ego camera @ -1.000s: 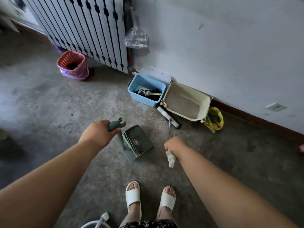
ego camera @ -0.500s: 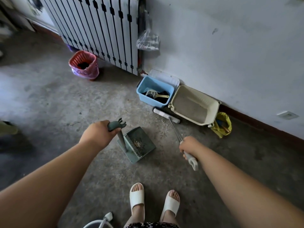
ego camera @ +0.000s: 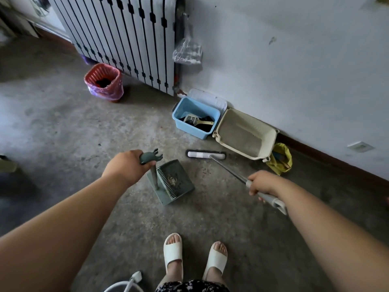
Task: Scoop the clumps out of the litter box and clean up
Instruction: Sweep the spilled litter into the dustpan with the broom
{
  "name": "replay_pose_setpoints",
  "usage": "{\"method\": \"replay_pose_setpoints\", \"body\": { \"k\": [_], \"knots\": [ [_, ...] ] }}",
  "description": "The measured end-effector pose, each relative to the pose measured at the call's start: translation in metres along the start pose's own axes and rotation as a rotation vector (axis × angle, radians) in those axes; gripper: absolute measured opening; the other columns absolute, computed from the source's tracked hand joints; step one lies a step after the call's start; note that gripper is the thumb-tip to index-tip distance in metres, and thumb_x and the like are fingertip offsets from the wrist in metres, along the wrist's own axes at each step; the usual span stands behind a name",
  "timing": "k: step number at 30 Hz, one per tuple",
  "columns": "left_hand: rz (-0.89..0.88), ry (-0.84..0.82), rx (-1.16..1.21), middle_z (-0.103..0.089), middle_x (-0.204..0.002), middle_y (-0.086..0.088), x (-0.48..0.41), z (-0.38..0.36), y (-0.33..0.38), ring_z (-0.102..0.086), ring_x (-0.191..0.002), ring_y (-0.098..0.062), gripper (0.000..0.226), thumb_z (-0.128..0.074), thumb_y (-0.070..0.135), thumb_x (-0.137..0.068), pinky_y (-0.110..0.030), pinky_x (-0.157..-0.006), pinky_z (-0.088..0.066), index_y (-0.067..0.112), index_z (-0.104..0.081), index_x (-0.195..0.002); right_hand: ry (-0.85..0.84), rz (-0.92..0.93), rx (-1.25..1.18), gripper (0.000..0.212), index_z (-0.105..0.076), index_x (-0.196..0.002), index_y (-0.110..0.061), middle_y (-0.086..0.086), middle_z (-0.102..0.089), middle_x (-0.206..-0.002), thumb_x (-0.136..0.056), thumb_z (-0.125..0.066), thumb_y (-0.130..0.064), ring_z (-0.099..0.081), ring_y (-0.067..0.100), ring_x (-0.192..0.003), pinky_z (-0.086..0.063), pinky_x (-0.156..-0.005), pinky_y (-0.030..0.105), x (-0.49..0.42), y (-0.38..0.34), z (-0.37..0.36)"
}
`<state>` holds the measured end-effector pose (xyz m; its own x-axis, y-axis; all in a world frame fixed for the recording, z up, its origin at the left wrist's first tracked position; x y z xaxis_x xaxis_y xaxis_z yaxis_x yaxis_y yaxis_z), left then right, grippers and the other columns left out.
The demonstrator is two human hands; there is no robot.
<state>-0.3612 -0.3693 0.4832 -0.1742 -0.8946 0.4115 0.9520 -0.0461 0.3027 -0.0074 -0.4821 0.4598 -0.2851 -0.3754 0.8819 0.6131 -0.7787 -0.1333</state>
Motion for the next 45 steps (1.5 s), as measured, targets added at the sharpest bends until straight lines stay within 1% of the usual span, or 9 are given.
{"method": "replay_pose_setpoints", "body": {
  "k": [9, 12, 17, 22, 25, 31, 33, 38, 45],
  "knots": [
    [-0.026, -0.014, 0.004, -0.058, -0.072, 0.001, -0.011, -0.003, 0.019, -0.058, -0.073, -0.022, 0.034, -0.055, 0.055, -0.087, -0.030, -0.061, -0.045, 0.021, -0.055, -0.080, -0.012, -0.065, -0.093, 0.034, -0.049, -0.123, 0.003, 0.021, -0.059, -0.071, -0.089, -0.055, 0.000, -0.061, 0.030, -0.061, -0.050, -0.055, 0.035, -0.014, -0.016, -0.016],
    [-0.033, -0.019, -0.004, -0.058, -0.074, -0.001, -0.014, -0.007, 0.026, -0.057, -0.074, -0.023, 0.035, -0.055, 0.053, -0.088, -0.031, -0.063, -0.045, 0.019, -0.056, -0.083, -0.075, -0.129, -0.093, 0.038, -0.050, -0.127, 0.003, 0.021, -0.062, -0.082, -0.090, -0.056, -0.004, -0.067, 0.034, -0.082, -0.052, -0.062, 0.039, -0.010, -0.002, -0.020],
    [-0.021, 0.002, -0.002, -0.056, -0.074, -0.002, -0.021, -0.004, 0.034, -0.055, -0.074, -0.025, 0.034, -0.056, 0.051, -0.088, -0.031, -0.064, -0.043, 0.017, -0.058, -0.087, -0.009, -0.193, -0.398, 0.034, -0.052, -0.125, -0.002, 0.023, -0.062, -0.098, -0.091, -0.055, -0.004, -0.054, 0.027, -0.068, -0.047, -0.061, 0.037, 0.011, 0.040, -0.026],
    [-0.063, -0.001, -0.042, -0.060, -0.081, -0.007, -0.022, -0.010, 0.049, -0.053, -0.076, -0.027, 0.038, -0.056, 0.053, -0.088, -0.032, -0.067, -0.046, 0.015, -0.059, -0.091, 0.003, -0.291, -0.509, 0.019, -0.055, -0.079, 0.003, 0.013, -0.056, -0.052, -0.093, -0.054, -0.010, -0.050, 0.025, -0.055, -0.045, -0.059, 0.032, 0.012, 0.048, -0.029],
    [-0.074, -0.003, -0.054, -0.062, -0.084, -0.008, -0.023, -0.013, 0.053, -0.053, -0.076, -0.026, 0.036, -0.056, 0.054, -0.087, -0.032, -0.067, -0.046, 0.017, -0.058, -0.089, 0.087, -0.184, -0.562, 0.023, -0.049, -0.066, -0.006, 0.008, -0.054, -0.058, -0.087, -0.057, -0.004, -0.050, 0.020, -0.055, -0.045, -0.059, 0.029, 0.007, 0.058, -0.029],
    [-0.086, -0.004, -0.090, -0.059, -0.081, -0.006, -0.020, -0.015, 0.061, -0.053, -0.077, -0.025, 0.036, -0.055, 0.052, -0.088, -0.031, -0.065, -0.044, 0.016, -0.057, -0.089, -0.069, -0.155, -0.766, 0.028, -0.043, -0.068, -0.010, 0.003, -0.044, -0.030, -0.094, -0.046, -0.001, -0.046, 0.014, -0.034, -0.037, -0.045, 0.021, 0.002, 0.026, -0.055],
    [-0.076, 0.001, -0.089, -0.060, -0.083, -0.006, -0.021, -0.014, 0.059, -0.055, -0.079, -0.026, 0.037, -0.055, 0.052, -0.089, -0.031, -0.066, -0.045, 0.015, -0.057, -0.091, -0.036, -0.099, -0.802, 0.025, -0.042, -0.068, -0.011, 0.007, -0.046, -0.031, -0.089, -0.046, 0.003, -0.047, 0.014, -0.029, -0.037, -0.036, 0.016, -0.004, 0.009, -0.065],
    [-0.034, -0.002, -0.101, -0.061, -0.084, -0.007, -0.021, -0.015, 0.043, -0.060, -0.085, -0.030, 0.038, -0.053, 0.053, -0.089, -0.034, -0.069, -0.049, 0.015, -0.055, -0.092, -0.110, -0.067, -0.749, 0.027, -0.045, -0.060, -0.001, 0.009, -0.052, -0.037, -0.086, -0.049, 0.005, -0.050, 0.022, -0.047, -0.042, -0.053, 0.028, -0.003, -0.027, -0.081],
    [-0.036, -0.025, -0.083, -0.061, -0.085, -0.008, -0.026, -0.011, 0.028, -0.060, -0.084, -0.031, 0.036, -0.053, 0.051, -0.090, -0.034, -0.068, -0.049, 0.015, -0.052, -0.091, -0.167, -0.102, -0.690, 0.013, -0.045, -0.077, 0.000, 0.009, -0.048, -0.041, -0.090, -0.047, 0.003, -0.045, 0.017, -0.029, -0.040, -0.039, 0.020, 0.019, -0.018, -0.044]
  ]
}}
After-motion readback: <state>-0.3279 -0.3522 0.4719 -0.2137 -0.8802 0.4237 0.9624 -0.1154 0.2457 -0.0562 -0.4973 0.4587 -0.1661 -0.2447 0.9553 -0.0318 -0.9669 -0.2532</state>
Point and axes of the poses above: each hand's wrist, its own x-axis away from the middle knuckle, its own z-axis out of the back of the hand, y = z × x, the point moved 1 cm from there along -x, towards the middle knuckle
